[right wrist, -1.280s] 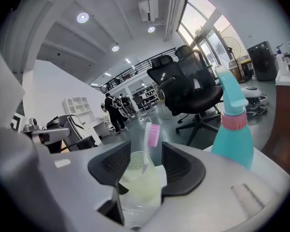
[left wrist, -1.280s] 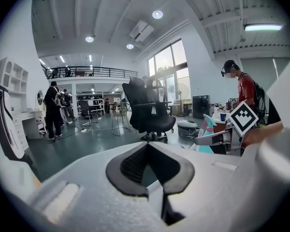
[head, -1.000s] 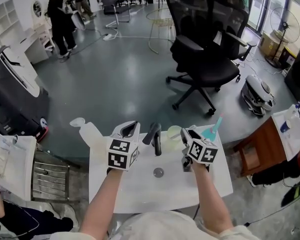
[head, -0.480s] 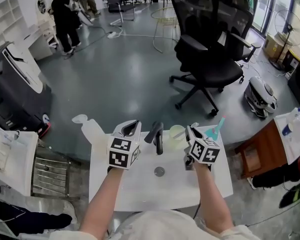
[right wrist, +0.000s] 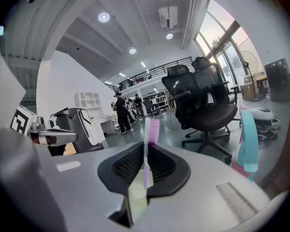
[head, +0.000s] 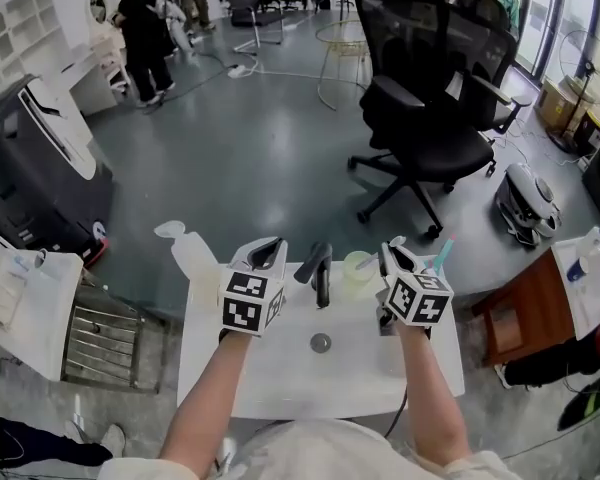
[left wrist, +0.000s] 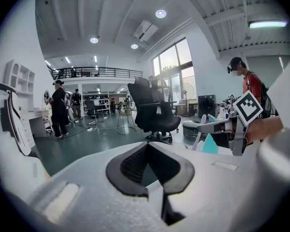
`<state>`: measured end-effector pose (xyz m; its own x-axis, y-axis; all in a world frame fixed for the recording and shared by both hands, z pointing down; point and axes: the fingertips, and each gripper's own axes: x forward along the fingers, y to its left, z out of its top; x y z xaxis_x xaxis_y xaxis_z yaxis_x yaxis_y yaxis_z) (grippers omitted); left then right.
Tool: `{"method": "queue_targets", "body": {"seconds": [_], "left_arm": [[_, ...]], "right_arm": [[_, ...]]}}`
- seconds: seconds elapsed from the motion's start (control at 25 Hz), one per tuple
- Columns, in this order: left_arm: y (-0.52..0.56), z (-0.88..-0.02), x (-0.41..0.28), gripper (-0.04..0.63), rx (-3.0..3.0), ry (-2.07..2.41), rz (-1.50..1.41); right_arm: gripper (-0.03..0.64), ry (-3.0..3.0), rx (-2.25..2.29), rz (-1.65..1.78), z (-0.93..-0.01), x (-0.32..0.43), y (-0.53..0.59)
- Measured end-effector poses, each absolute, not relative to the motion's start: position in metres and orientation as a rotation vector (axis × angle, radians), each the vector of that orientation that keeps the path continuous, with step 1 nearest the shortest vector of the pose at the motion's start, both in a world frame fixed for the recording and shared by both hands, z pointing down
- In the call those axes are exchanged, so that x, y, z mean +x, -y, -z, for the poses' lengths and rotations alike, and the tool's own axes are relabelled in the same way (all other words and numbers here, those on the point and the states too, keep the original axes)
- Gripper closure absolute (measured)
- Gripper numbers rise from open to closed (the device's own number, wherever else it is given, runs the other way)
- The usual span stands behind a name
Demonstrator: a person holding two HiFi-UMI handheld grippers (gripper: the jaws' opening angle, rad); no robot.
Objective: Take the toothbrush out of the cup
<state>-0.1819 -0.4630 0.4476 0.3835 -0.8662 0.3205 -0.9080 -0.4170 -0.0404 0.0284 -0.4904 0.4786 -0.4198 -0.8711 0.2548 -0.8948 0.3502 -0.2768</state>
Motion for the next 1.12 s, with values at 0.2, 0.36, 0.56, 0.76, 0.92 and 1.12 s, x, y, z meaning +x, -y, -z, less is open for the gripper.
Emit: {"method": "queue_targets", "body": {"seconds": [0.2, 0.36, 0.56, 0.76, 0.92, 1.12], "left_arm": [[0.459, -0.439, -0.187, 0.591, 2.478, 1.648, -0.427], [0.456, -0.434, -0.194, 0.591, 2.462, 1.682, -0.410], [0.450, -0.428, -0.207, 0.591, 2.430, 1.735, -0.395], [0.446, -0.422, -0.223, 0.591, 2.388, 1.792, -0.380], [0.442, -0.418, -0.232, 0.591, 2.366, 1.823, -0.366], [0.437, -0.417, -0.238, 0.591, 2.351, 1.841, -0.361]], "right_arm": [[0.592, 2.559, 1.626, -0.491, -0.457, 0.025, 0.490], [0.592, 2.598, 1.590, -0.437, -0.440, 0.017, 0.490], [0.592, 2.642, 1.539, -0.352, -0.420, 0.007, 0.489], [0.592, 2.680, 1.489, -0.269, -0.398, -0.006, 0.487], [0.592, 2.699, 1.451, -0.210, -0.386, -0.015, 0.485], [0.594, 2.712, 1.422, -0.169, -0.377, -0.022, 0.480]]}}
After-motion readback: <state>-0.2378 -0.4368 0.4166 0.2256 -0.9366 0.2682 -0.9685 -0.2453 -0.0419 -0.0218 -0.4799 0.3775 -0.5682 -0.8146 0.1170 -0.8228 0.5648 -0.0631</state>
